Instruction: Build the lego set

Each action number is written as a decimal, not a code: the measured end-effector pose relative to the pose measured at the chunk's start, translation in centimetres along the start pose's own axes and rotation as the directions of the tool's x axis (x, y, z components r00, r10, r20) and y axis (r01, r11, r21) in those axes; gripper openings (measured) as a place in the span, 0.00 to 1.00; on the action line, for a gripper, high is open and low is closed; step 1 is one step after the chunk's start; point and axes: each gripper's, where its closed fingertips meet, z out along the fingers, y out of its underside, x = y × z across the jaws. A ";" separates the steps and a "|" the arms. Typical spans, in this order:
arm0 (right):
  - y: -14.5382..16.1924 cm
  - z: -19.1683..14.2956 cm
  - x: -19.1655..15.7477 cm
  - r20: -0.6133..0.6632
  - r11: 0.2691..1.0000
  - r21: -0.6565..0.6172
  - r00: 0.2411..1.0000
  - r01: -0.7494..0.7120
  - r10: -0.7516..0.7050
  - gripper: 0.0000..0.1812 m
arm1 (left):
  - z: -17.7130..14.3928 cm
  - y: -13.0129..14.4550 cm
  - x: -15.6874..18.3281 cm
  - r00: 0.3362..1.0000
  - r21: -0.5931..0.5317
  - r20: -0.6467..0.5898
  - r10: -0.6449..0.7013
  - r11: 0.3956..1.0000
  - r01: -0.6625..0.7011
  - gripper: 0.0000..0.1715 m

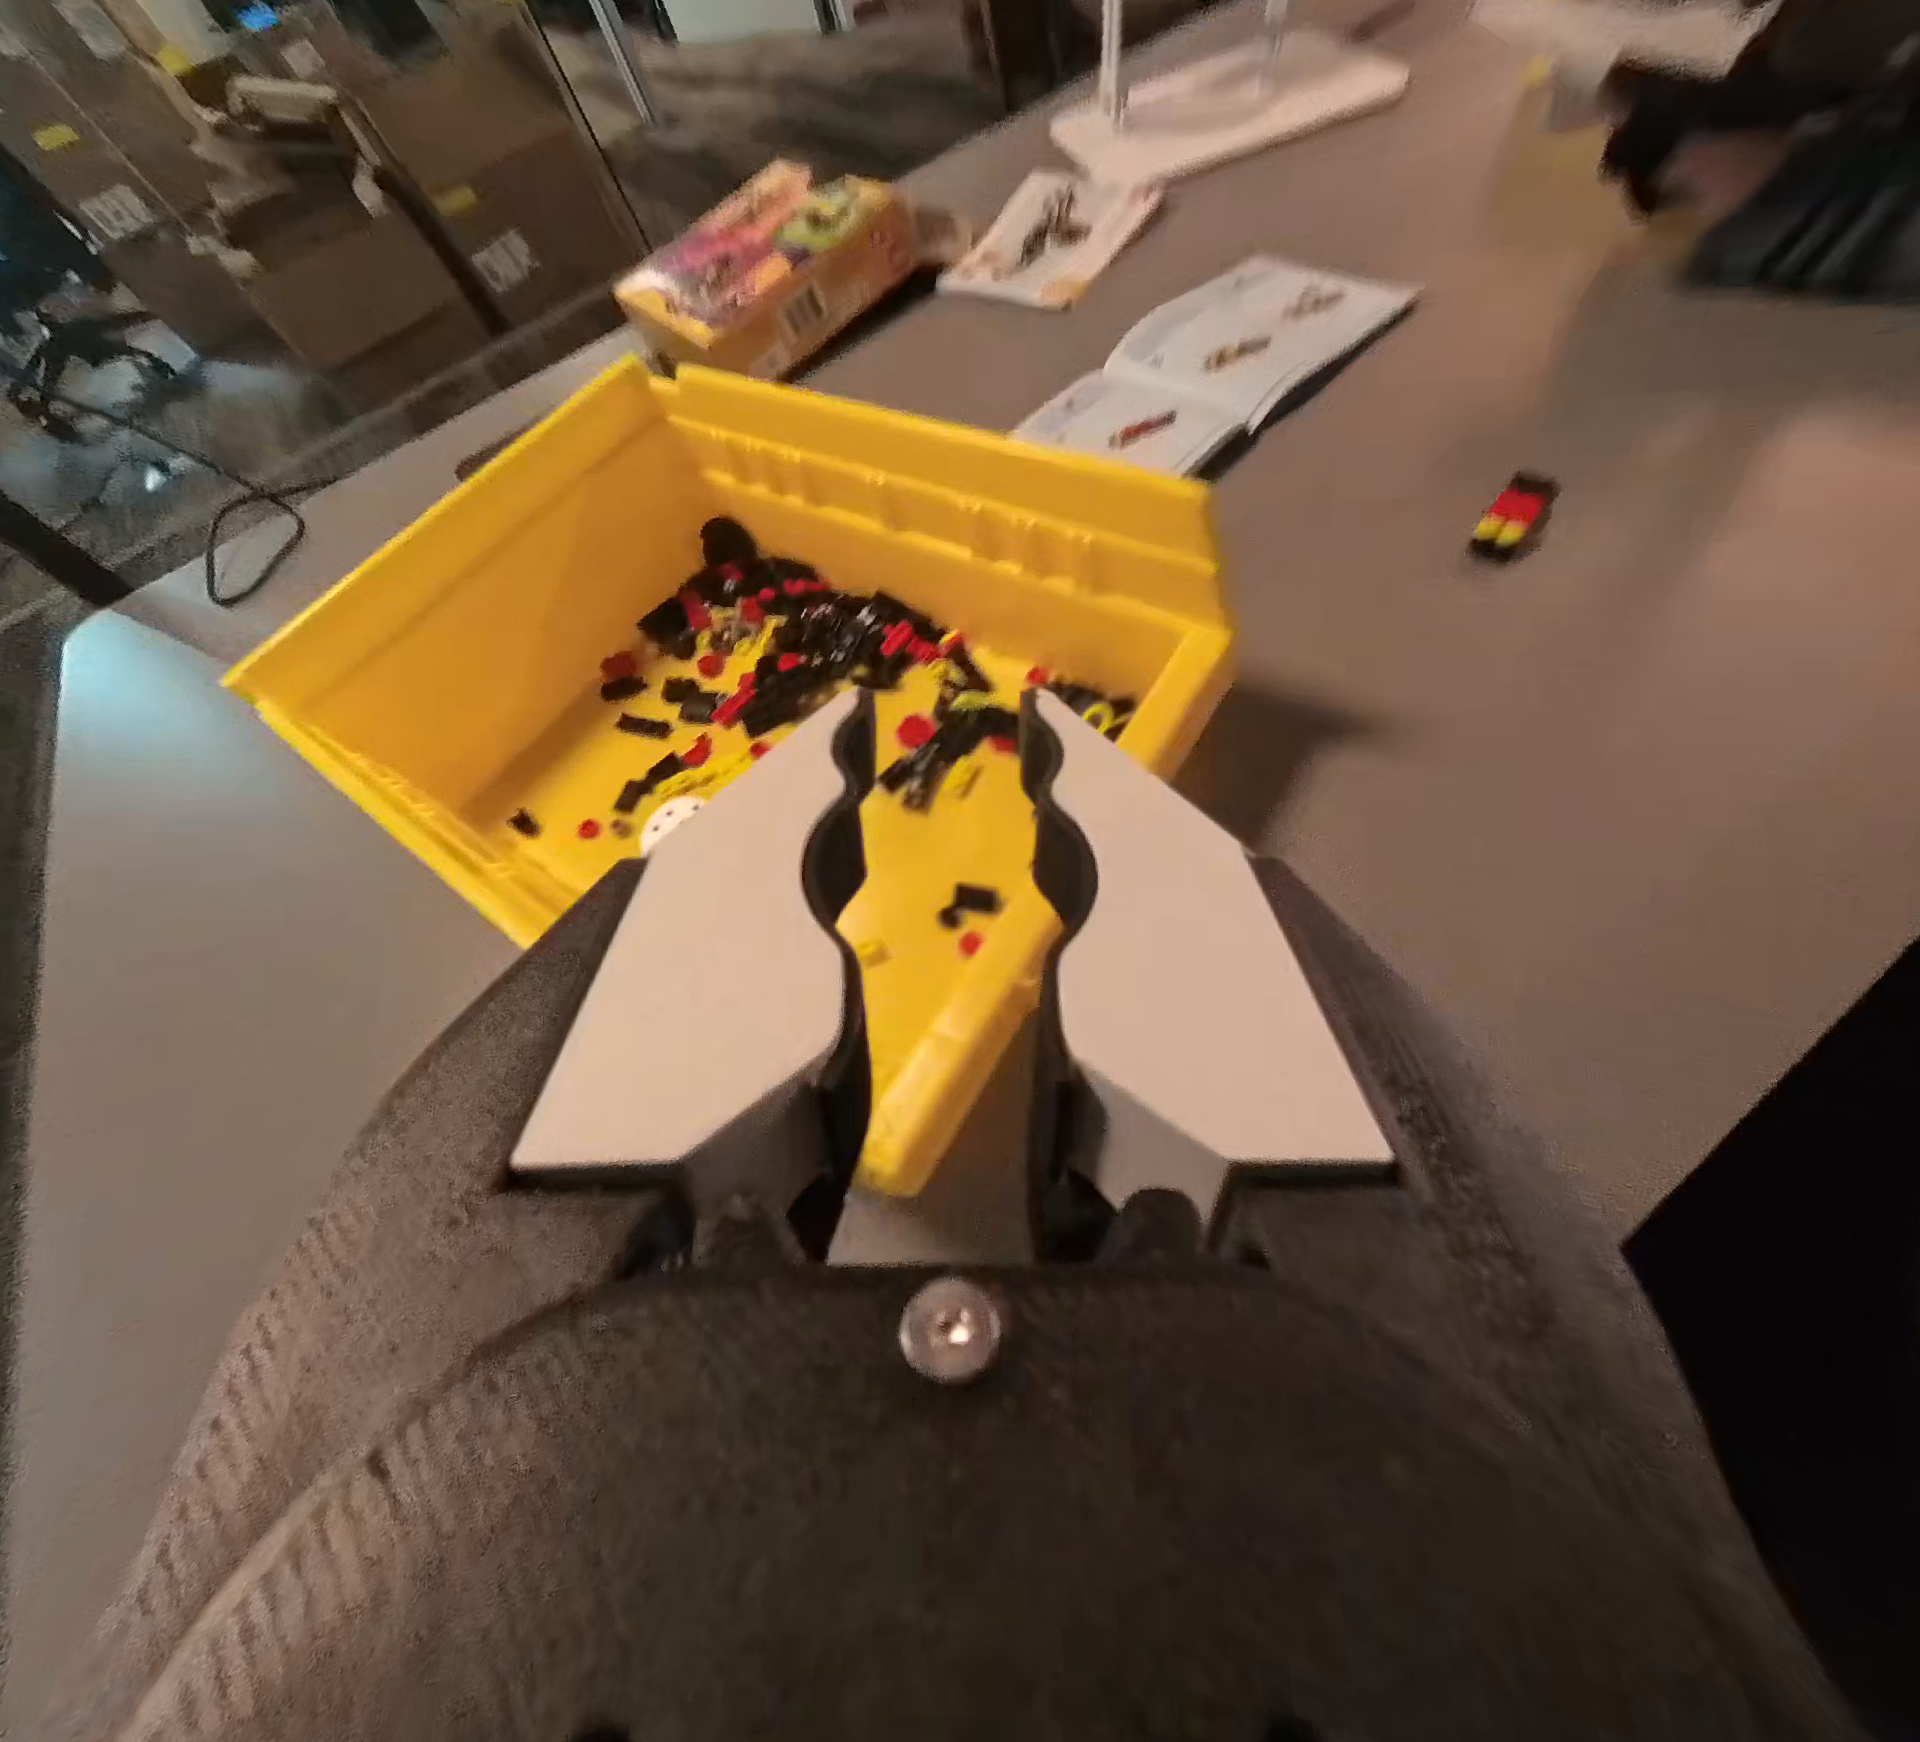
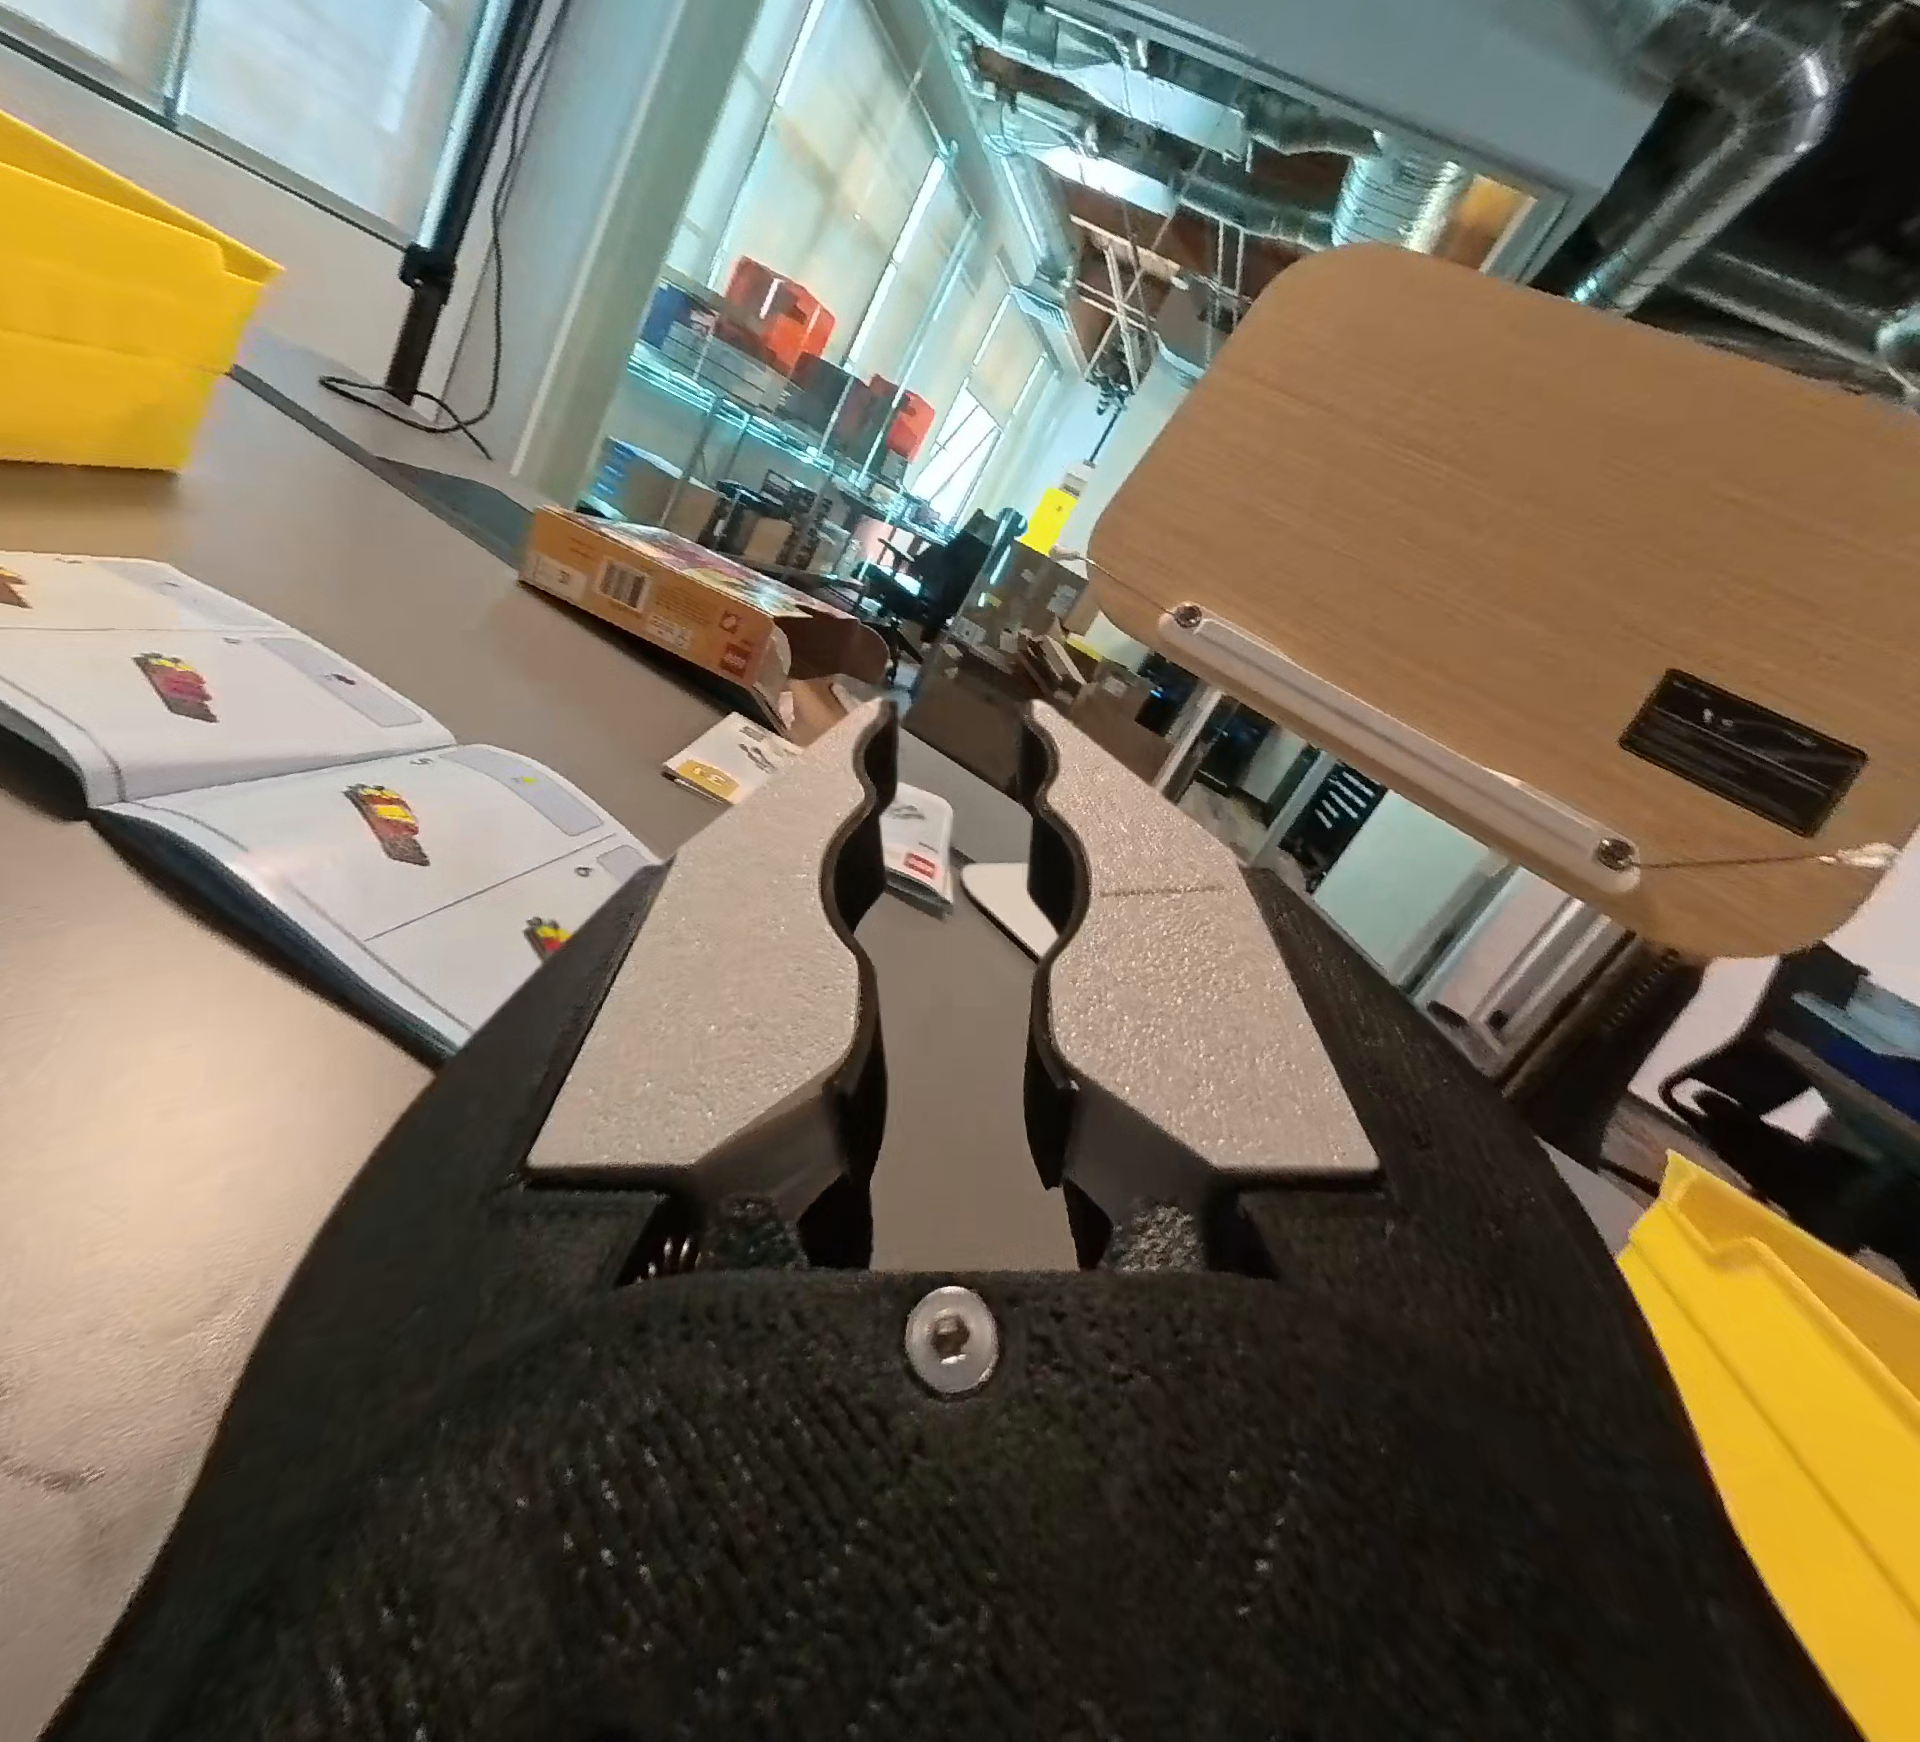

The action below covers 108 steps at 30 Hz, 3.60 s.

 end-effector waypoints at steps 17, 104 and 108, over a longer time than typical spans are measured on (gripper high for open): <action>1.5 0.5 1.2 -0.048 0.995 -0.066 0.996 -0.081 0.078 0.08 | 11.0 9.7 -5.0 0.972 -0.730 -0.235 -0.016 0.663 -0.166 0.13; -1.2 -0.6 -6.0 0.292 0.997 0.074 0.955 0.028 -0.049 0.03 | 6.5 13.8 -3.0 0.967 -0.969 0.024 -0.254 0.231 0.084 0.10; -1.3 -0.6 -6.5 0.307 0.995 0.083 0.949 0.050 -0.073 0.03 | 6.9 14.1 -3.1 0.965 -0.972 0.025 -0.259 0.220 0.084 0.08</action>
